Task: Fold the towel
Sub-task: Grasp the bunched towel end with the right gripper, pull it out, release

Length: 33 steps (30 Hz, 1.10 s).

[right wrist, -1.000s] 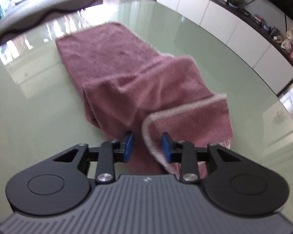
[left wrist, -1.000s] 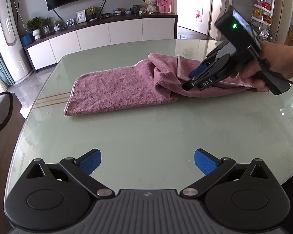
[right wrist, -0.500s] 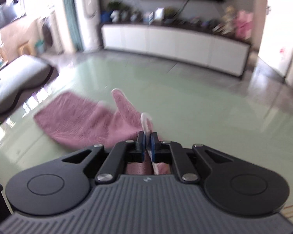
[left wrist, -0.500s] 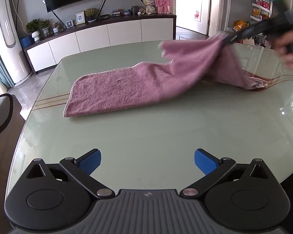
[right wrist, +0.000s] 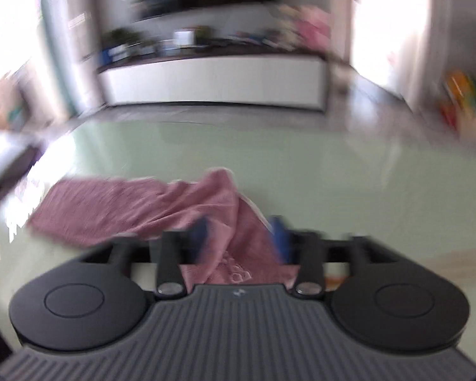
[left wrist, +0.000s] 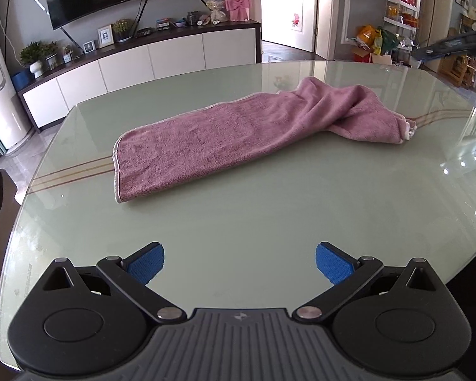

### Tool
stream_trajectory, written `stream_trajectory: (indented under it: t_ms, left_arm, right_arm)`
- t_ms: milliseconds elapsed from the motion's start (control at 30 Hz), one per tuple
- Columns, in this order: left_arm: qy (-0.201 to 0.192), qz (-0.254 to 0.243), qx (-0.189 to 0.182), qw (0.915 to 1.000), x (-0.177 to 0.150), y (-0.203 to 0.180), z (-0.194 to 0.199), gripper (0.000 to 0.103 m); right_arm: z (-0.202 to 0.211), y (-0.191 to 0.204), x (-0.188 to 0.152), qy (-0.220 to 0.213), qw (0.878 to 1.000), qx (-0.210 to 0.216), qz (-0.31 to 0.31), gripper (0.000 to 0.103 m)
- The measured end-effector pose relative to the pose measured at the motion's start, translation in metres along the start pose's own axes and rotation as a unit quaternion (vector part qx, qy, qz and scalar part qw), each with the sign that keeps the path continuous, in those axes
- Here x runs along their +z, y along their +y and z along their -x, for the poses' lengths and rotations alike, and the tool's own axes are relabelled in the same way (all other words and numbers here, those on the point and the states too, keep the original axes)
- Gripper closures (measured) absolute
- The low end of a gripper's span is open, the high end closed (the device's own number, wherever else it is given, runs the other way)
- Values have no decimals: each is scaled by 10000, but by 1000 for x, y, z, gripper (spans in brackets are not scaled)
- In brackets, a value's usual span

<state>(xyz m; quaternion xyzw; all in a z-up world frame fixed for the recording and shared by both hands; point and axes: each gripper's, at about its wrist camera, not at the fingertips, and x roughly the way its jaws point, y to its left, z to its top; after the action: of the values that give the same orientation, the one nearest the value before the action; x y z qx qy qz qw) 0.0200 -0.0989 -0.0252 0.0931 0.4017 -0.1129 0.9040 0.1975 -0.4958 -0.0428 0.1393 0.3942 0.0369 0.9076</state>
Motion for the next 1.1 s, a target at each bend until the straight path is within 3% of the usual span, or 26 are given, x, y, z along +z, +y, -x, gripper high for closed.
stream_trajectory:
  t_ms: [67,200,433,567,600,633,700,933,1100]
  left_arm:
    - [2,-3,82,10000,-2,2,4,1]
    - [29,121,222,9997,-3,12,6,1]
    - [121,165,191,9996,0,14,0,1]
    - [67,25,141,9999,1,5,1,1]
    - [56,-7,135,9999,1,3,2,1]
    - [47,-35,131,9999,0,2,3,1]
    - [43,-25,152,9999,0,2,4,1]
    - [66,167,185,9997,-3,12,4,1]
    - [34,135,143,9998,-3,10,4,1]
  right_arm:
    - [-38,-33,-3,671,9887,1,-1339,58]
    - [-70,-57,-23,1144,9704,-27,-2127,61]
    - [-63,-69,-38,958,9624,264,-2529,65]
    - [-71,-67,-38,934,9617,275,-2562,69]
    - [-70,-65,-37,917,9628,242,-2530,77]
    - [-70,-64,-35,899,9641,209,-2490,91]
    - [-68,-59,-29,865,9708,150,-2233,97]
    - [-35,-46,10,390,9896,150,-1378,98]
    - [42,-47,62,-417,9940,214,-990,98]
